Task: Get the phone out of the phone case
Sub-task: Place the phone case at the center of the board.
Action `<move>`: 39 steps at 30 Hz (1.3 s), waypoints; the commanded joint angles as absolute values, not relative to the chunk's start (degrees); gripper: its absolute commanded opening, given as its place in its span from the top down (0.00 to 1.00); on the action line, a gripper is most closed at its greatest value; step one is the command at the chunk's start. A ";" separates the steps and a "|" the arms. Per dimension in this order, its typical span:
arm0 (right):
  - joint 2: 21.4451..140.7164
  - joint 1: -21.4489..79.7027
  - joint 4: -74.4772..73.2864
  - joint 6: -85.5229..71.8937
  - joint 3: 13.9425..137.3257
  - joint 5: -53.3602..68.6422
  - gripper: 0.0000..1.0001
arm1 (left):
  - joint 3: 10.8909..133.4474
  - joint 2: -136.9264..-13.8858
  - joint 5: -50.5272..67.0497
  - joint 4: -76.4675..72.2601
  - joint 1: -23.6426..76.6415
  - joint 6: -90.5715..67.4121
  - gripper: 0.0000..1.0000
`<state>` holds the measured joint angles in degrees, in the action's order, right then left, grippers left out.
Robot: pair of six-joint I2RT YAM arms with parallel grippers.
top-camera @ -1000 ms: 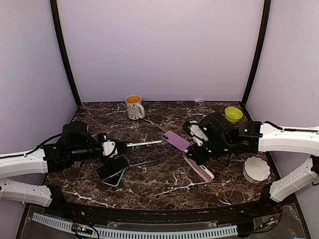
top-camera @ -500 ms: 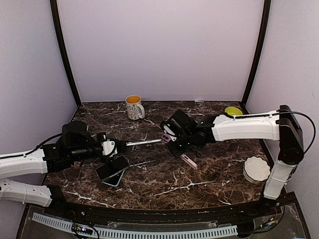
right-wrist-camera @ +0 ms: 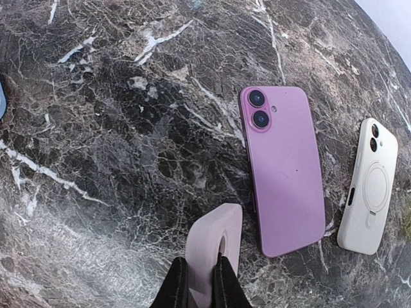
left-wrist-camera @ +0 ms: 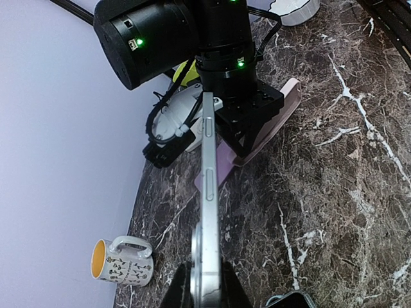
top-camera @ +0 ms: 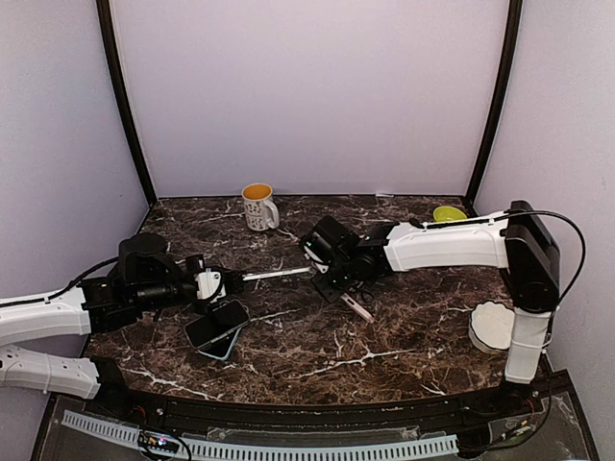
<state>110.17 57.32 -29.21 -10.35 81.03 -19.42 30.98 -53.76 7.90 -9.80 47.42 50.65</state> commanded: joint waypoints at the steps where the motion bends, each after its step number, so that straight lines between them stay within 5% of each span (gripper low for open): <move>1: 110.44 56.71 -27.55 -11.05 81.47 -17.80 1.00 | 32.74 -51.90 8.26 -13.93 47.36 50.84 1.00; 32: 101.68 54.38 -24.54 -13.56 77.61 -4.08 0.63 | 32.65 -51.51 8.51 -13.79 47.38 50.79 1.00; 39: 92.40 54.21 -23.48 -8.36 69.05 0.44 0.37 | 32.82 -51.83 8.26 -13.67 47.41 50.48 1.00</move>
<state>97.60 54.59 -25.30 -11.70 73.54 -3.40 30.98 -53.43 7.92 -9.78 47.42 50.68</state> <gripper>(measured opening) 0.572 0.125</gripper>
